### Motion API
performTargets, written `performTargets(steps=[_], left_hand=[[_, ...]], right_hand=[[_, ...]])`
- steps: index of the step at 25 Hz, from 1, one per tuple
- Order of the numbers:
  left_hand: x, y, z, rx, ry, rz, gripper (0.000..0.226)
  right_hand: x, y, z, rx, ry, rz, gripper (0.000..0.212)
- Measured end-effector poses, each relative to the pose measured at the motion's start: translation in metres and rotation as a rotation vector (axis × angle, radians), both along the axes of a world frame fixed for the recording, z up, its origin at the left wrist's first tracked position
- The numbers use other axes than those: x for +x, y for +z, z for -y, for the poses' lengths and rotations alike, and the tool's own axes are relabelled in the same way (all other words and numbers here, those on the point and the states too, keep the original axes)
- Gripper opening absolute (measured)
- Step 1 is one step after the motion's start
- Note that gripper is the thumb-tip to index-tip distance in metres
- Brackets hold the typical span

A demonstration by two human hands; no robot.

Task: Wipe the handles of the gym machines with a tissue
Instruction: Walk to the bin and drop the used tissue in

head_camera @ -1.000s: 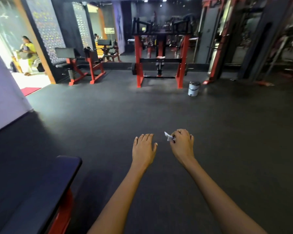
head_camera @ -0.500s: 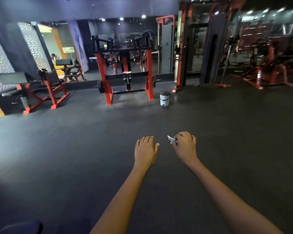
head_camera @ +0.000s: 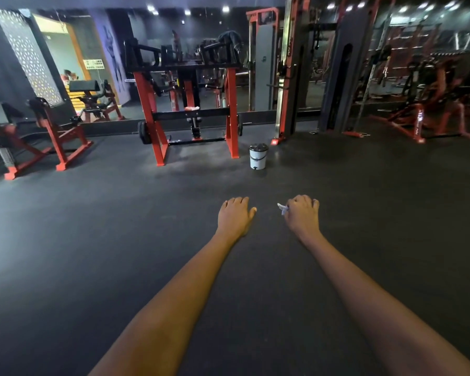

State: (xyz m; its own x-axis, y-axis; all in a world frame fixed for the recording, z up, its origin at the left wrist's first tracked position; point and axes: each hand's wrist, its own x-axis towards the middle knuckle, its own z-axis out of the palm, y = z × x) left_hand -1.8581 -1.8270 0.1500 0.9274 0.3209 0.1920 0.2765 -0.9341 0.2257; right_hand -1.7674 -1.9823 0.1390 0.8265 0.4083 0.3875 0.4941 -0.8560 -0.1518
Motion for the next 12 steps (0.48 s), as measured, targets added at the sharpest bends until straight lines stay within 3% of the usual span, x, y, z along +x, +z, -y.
performTargets(steps=[12], left_hand=[[0.313,0.0,-0.068,-0.026,0.051,0.097,0.048]], right_hand=[[0.312,0.008,-0.089,0.114,0.049,-0.038,0.021]])
